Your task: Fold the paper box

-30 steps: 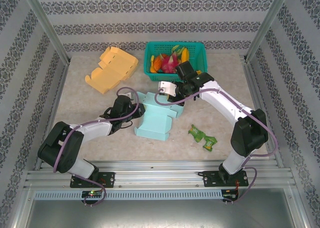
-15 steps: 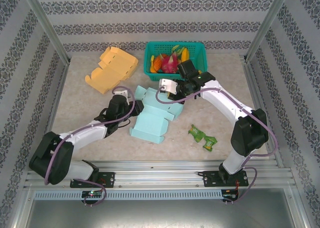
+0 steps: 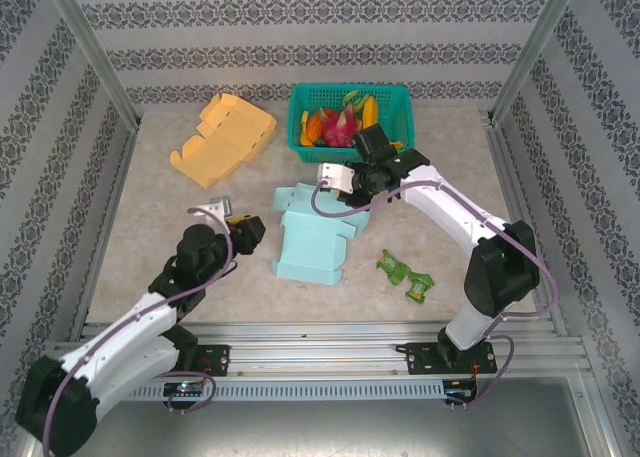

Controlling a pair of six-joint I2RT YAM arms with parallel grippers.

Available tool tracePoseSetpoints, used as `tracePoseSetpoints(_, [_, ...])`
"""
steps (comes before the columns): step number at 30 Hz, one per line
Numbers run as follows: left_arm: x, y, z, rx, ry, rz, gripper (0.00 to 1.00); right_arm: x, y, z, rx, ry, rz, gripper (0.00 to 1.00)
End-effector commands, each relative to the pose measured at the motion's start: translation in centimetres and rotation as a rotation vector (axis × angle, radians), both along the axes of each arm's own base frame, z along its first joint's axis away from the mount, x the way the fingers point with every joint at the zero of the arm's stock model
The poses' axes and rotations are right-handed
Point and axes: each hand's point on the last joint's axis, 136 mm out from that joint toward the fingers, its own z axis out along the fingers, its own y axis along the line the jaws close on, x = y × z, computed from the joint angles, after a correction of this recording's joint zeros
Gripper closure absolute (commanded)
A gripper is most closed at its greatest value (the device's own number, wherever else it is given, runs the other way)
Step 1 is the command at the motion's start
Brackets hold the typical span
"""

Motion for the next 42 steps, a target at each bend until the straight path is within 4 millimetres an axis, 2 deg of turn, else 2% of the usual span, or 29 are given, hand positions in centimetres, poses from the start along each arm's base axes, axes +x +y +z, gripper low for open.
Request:
tracePoseSetpoints(1, [-0.9,1.5,-0.8,0.043,-0.052,0.048,0.52,-0.2,0.3,2.2,-0.026,-0.192,0.068,1.00])
tracePoseSetpoints(5, [-1.4,2.5,-1.8,0.065,-0.074,0.081,0.51,-1.7,1.3,2.5,-0.026,-0.323,0.189,1.00])
tracePoseSetpoints(9, [-1.5,2.0,-2.3,0.083,-0.095,0.043,0.49,-3.3,2.5,2.4,-0.019,-0.354,0.305,1.00])
tracePoseSetpoints(12, [-2.0,1.2,-2.3,0.094,-0.130,-0.017,0.47,-3.7,3.2,2.2,-0.018,-0.350,0.337,1.00])
tracePoseSetpoints(17, [-3.0,0.5,-2.9,0.102,-0.180,-0.079,0.46,-3.0,3.9,1.4,-0.037,-0.336,0.343,1.00])
tracePoseSetpoints(21, [-3.3,1.0,-3.9,0.115,-0.186,-0.062,0.44,-2.1,4.2,0.3,-0.064,-0.336,0.343,1.00])
tracePoseSetpoints(28, [-3.2,1.5,-4.3,0.131,-0.185,-0.036,0.43,-1.4,4.7,-1.7,-0.094,-0.301,0.349,1.00])
tracePoseSetpoints(34, [-2.2,2.0,-5.3,0.172,-0.145,0.009,0.41,-0.9,4.7,-3.1,-0.118,-0.288,0.348,1.00])
tracePoseSetpoints(38, [-1.4,1.3,-6.1,0.199,-0.117,-0.014,0.41,-0.6,4.7,-3.8,-0.128,-0.282,0.345,1.00])
tracePoseSetpoints(42, [-0.8,-0.4,-6.7,0.211,-0.105,-0.091,0.41,-0.2,4.8,-4.2,-0.128,-0.297,0.338,1.00])
